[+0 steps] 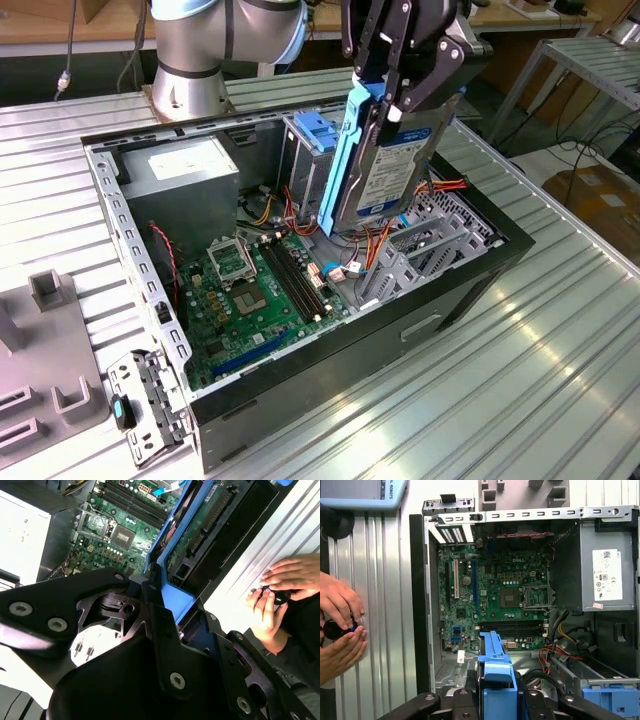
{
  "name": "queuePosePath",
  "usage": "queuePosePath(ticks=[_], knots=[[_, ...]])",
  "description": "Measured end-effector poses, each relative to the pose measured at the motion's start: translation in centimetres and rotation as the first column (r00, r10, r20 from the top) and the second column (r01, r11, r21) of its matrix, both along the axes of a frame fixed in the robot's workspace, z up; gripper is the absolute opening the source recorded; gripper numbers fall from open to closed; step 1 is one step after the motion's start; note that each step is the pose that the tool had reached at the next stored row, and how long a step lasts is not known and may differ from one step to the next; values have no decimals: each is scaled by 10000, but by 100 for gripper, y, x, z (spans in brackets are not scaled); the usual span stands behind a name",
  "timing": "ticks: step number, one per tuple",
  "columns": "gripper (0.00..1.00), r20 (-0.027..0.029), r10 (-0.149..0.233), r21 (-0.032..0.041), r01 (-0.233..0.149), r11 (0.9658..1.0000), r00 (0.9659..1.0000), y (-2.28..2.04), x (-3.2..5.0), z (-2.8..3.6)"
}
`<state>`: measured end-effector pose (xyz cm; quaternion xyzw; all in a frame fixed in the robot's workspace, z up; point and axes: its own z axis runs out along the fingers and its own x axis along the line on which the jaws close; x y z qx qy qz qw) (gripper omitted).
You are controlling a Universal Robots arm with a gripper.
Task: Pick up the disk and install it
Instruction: 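Insert the disk into the insertion slot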
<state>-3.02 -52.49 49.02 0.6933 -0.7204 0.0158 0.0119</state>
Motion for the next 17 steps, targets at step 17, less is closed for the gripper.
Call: queuePosePath(ticks=[17], knots=[[37,0,0,-220,0,9998,10000,-68,292,-32]])
